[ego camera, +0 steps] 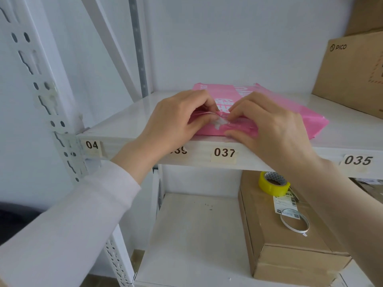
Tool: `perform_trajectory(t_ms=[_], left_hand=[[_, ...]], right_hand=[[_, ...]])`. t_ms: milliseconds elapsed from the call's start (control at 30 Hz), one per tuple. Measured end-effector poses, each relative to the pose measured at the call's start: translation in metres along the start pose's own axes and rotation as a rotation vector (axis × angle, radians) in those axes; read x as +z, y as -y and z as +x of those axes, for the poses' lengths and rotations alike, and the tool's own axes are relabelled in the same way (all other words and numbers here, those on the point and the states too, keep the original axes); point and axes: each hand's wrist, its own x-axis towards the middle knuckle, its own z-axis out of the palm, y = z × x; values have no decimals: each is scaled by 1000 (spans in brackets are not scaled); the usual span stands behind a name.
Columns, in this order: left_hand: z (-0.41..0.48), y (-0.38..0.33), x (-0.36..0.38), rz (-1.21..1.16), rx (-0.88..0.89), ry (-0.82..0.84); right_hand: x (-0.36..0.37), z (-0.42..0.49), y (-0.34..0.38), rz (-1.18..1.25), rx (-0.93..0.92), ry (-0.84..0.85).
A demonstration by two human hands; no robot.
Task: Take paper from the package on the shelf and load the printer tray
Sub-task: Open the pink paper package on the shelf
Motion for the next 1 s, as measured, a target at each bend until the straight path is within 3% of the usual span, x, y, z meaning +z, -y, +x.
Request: perform_trajectory(t_ms=[200,433,700,1000], left_hand=[[0,-2,-2,9,-24,6],[-1,-2,-1,62,25,22],[1,-4,4,184,157,-58],[2,-7,4,109,58,-72]], right_hand=[[4,-1,2,43,25,-62],[-1,7,0,147,134,87],[-9,21,-1,39,171,226],[-13,-1,-19,152,53,61]])
